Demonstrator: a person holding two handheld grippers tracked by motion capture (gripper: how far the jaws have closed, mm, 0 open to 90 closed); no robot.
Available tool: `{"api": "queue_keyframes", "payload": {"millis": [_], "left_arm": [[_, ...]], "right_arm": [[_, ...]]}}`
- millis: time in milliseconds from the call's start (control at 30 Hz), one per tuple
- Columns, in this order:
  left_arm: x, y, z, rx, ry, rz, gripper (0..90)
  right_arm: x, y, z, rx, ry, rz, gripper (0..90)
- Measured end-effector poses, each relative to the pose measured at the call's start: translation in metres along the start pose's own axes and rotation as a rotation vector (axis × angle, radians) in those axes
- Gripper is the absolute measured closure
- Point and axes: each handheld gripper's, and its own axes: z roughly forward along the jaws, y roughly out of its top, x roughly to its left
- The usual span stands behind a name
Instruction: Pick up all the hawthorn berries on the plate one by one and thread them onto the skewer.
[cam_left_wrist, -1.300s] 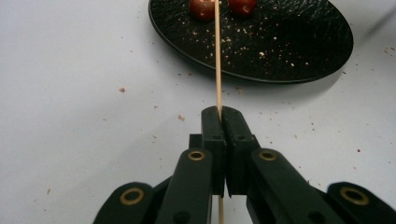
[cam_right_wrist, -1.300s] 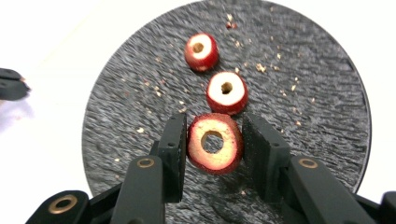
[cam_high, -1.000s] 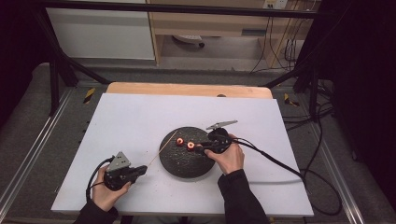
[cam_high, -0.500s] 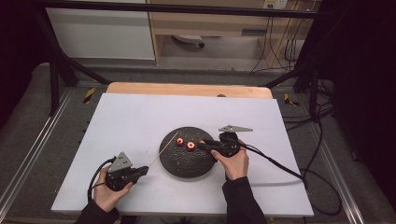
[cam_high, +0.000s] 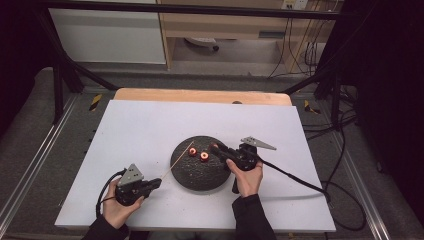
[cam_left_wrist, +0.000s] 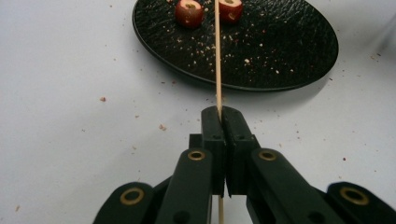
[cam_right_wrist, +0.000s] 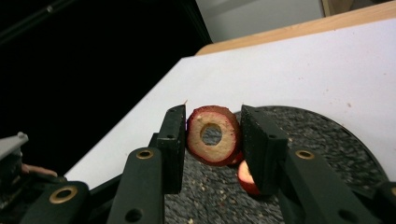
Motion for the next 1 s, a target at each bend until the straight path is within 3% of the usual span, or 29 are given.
{"api": "queue_keyframes", "payload": {"millis": [267,400,567,1000], "left_arm": [[-0.007,0.002,0.002,-0.023,0.006,0.014,88.2],[-0.009,0.004,0.003,-0.032,0.004,0.023,88.2],[-0.012,0.006,0.005,-0.042,-0.001,0.031,88.3],[-0.019,0.016,0.010,-0.070,-0.045,0.032,88.2]], "right_arm": [[0.001,0.001,0.004,-0.097,0.013,0.036,62.7],[0.000,0.001,0.006,-0.144,0.018,0.032,62.7],[0.000,0.002,0.007,-0.178,0.021,0.042,62.7],[-0.001,0.011,0.005,-0.287,0.024,0.058,62.7]]}}
